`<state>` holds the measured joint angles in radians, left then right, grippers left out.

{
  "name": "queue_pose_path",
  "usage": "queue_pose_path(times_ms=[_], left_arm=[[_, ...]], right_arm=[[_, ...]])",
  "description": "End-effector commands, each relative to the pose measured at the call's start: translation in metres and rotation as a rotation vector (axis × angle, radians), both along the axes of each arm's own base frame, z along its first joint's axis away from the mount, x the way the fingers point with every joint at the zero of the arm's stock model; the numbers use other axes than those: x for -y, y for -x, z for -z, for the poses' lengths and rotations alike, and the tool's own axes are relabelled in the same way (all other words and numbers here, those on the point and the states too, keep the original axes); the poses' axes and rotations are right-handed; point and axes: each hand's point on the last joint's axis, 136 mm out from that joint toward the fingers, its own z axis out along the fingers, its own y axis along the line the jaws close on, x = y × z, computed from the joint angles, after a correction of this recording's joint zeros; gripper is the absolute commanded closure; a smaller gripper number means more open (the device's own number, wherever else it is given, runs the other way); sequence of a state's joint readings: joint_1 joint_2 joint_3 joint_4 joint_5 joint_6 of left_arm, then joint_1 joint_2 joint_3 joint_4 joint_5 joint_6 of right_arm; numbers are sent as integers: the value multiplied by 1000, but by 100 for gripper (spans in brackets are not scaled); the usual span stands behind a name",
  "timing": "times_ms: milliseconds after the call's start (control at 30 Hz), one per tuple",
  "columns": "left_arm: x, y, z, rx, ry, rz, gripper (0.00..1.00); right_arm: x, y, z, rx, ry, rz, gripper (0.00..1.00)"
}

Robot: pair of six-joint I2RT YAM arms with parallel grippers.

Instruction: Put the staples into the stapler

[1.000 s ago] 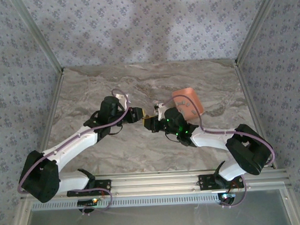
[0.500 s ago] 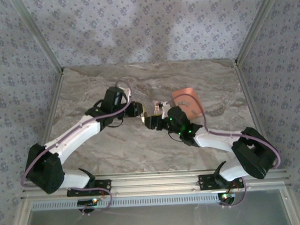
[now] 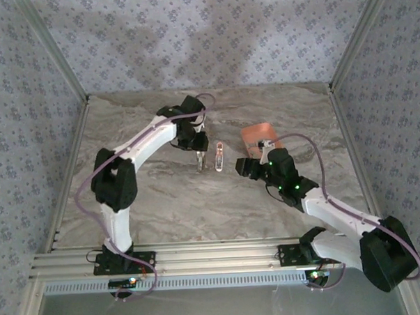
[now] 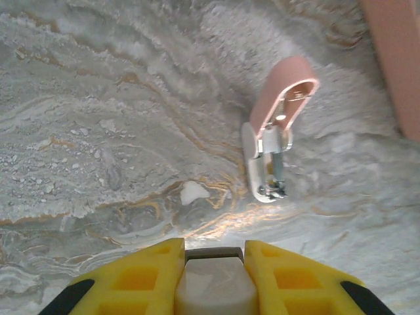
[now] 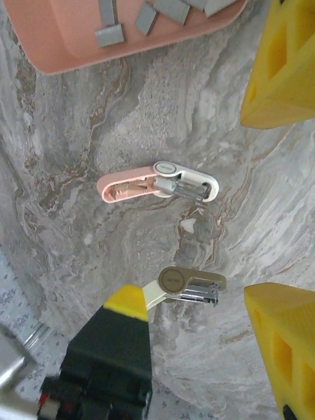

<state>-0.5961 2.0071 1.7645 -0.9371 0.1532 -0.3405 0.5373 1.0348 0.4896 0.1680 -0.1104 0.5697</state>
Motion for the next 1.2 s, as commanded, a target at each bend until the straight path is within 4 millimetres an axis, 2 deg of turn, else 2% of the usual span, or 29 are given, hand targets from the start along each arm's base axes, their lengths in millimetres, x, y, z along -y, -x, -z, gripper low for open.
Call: queue_pose_path(times_ms=[0, 200, 400, 800, 1000, 1167], left_arm=[[-10, 2, 4, -63, -103, 40, 74], [-2, -20, 16, -69, -148, 26, 73], [5, -27, 28, -88, -138, -12, 72], [10, -30, 54, -161, -157, -63, 69], [14, -31, 59, -177, -144, -76, 68], [15, -35, 52, -159, -138, -82, 55]], right_arm=[[17, 10, 16, -33, 67, 19, 36], [29, 13, 24, -42, 66, 66, 37], [32, 13, 29, -47, 67, 76, 38], [34, 13, 30, -44, 76, 73, 38], [35, 14, 30, -44, 82, 74, 38], [36, 13, 29, -39, 82, 74, 38]])
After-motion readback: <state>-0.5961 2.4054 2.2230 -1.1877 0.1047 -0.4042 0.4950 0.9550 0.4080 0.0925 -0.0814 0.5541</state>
